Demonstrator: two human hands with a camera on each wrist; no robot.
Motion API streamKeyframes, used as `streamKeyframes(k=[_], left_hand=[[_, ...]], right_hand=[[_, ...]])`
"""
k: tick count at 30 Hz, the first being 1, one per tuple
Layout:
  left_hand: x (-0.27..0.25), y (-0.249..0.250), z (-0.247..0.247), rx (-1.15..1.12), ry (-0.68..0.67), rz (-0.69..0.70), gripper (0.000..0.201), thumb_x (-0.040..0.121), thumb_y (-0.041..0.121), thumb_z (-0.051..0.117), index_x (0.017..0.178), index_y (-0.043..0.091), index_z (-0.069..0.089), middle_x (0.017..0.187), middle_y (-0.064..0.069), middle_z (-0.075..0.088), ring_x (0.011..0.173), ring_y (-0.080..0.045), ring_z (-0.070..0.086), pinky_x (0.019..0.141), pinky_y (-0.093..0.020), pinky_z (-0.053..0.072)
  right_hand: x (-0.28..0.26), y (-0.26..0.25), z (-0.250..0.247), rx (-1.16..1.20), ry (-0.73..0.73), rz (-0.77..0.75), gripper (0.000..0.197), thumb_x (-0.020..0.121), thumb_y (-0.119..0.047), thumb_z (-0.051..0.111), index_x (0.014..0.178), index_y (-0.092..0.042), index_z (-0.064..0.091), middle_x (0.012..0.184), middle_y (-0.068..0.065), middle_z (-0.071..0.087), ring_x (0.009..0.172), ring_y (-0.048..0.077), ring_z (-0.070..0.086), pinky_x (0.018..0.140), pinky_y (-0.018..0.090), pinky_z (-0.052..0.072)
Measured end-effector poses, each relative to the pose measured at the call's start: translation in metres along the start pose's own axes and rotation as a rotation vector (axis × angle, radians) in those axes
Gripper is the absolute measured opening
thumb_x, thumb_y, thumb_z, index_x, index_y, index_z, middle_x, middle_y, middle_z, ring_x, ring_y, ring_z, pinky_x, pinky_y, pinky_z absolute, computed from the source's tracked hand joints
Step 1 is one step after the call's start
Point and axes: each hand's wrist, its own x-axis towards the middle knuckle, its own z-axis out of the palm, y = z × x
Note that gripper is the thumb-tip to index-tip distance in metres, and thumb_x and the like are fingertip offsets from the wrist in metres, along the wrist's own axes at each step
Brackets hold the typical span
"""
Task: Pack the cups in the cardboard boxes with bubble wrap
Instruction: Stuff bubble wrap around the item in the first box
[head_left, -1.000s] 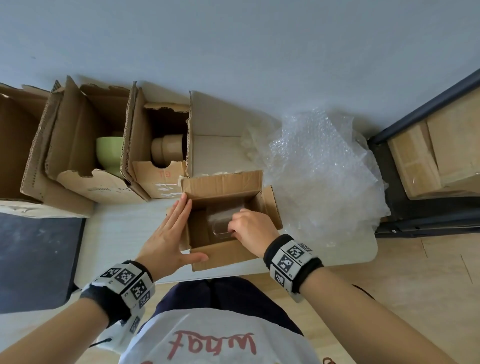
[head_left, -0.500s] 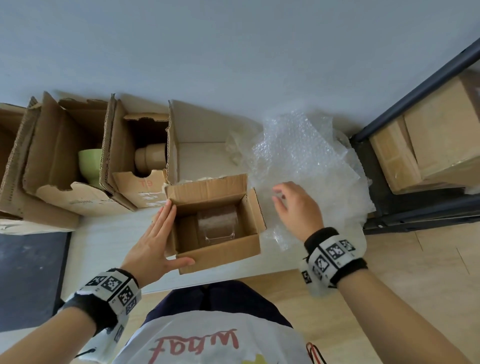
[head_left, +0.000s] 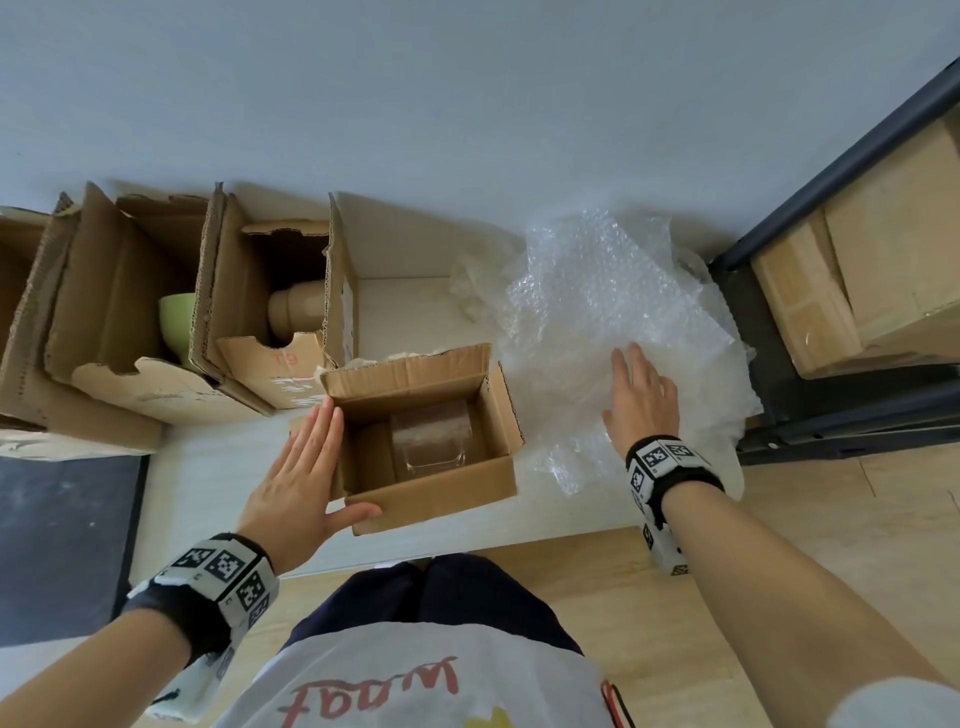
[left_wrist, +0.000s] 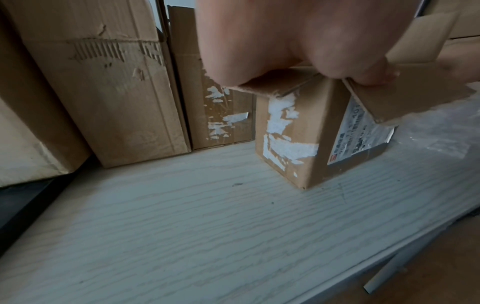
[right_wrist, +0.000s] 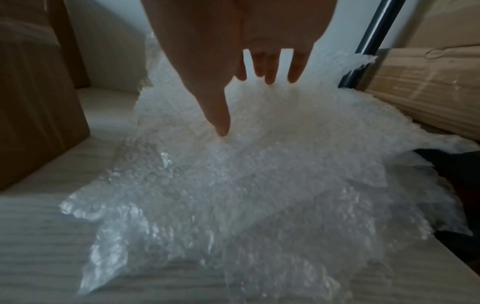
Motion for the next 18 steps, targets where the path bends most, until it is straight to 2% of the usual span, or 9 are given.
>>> streamKeyframes(k=[2,3,6,8,11,13,15,18], left_hand=[[-0.001,0.001,0.000,0.020,0.003,-0.004,0.115,0.061,0.089,0.004,0.143,0.010,-0.017,0.151,-0.002,-0.024,0.140,-0.016,-0.022,0.115,-0.030,-0.005],[-0.001,0.002,-0.001,0.027,0.003,-0.003,0.115,0.061,0.089,0.002,0.143,0.010,-0.016,0.151,-0.003,-0.023,0.140,-0.016,-0.021,0.115,-0.030,-0.004],[-0.002,0.003,-0.002,0.033,0.006,-0.002,0.115,0.061,0.089,-0.003,0.143,0.009,-0.011,0.152,-0.003,-0.019,0.140,-0.016,-0.019,0.114,-0.031,0.000],[-0.003,0.004,-0.003,0.032,0.017,-0.015,0.115,0.061,0.089,0.000,0.143,0.010,-0.012,0.151,0.000,-0.020,0.139,-0.013,-0.020,0.113,-0.030,-0.001],[-0.006,0.003,-0.006,-0.015,0.032,-0.030,0.113,0.063,0.090,0.014,0.145,0.015,-0.009,0.151,0.007,-0.019,0.138,-0.007,-0.019,0.113,-0.029,0.001],[-0.008,0.002,-0.009,-0.059,0.050,-0.027,0.107,0.071,0.085,0.030,0.150,0.016,0.007,0.154,0.009,-0.009,0.141,-0.006,-0.009,0.115,-0.031,0.008],[-0.010,0.001,-0.014,-0.103,0.068,-0.017,0.093,0.072,0.073,0.041,0.147,0.019,0.028,0.157,0.006,0.006,0.144,-0.010,0.004,0.115,-0.036,0.018],[-0.013,0.001,-0.020,-0.146,0.067,-0.001,0.063,0.079,0.055,0.057,0.133,0.023,0.051,0.154,0.002,0.027,0.143,-0.015,0.019,0.113,-0.039,0.029]], right_hand=[[0.000,0.002,0.000,-0.003,-0.010,0.015,0.064,0.092,-0.012,0.057,0.147,-0.010,0.022,0.154,0.012,0.020,0.138,0.024,0.030,0.108,0.037,0.030],[0.001,0.003,0.000,-0.002,-0.017,0.011,0.059,0.093,-0.011,0.055,0.144,-0.009,0.026,0.150,0.012,0.027,0.133,0.024,0.035,0.105,0.036,0.033],[0.004,0.000,0.000,-0.038,-0.011,-0.026,0.039,0.090,-0.002,0.050,0.128,-0.007,0.044,0.125,0.010,0.050,0.111,0.024,0.050,0.089,0.033,0.040],[0.005,-0.002,-0.002,-0.042,-0.024,-0.030,0.027,0.088,0.002,0.049,0.114,-0.007,0.052,0.114,0.010,0.054,0.101,0.025,0.054,0.084,0.033,0.041],[0.006,0.000,-0.008,0.046,-0.030,-0.015,0.016,0.093,-0.006,0.050,0.107,-0.007,0.059,0.108,0.009,0.058,0.096,0.025,0.056,0.081,0.032,0.043],[0.006,0.005,-0.016,0.202,0.003,0.001,0.017,0.095,-0.017,0.053,0.105,-0.007,0.063,0.104,0.010,0.061,0.094,0.026,0.059,0.075,0.033,0.046],[0.005,0.012,-0.027,0.309,0.034,0.006,0.021,0.096,-0.023,0.053,0.105,-0.007,0.063,0.098,0.010,0.064,0.092,0.029,0.062,0.068,0.031,0.044],[0.004,0.022,-0.042,0.417,0.017,0.026,0.030,0.099,-0.024,0.047,0.121,-0.008,0.059,0.107,0.013,0.067,0.097,0.033,0.063,0.076,0.033,0.046]])
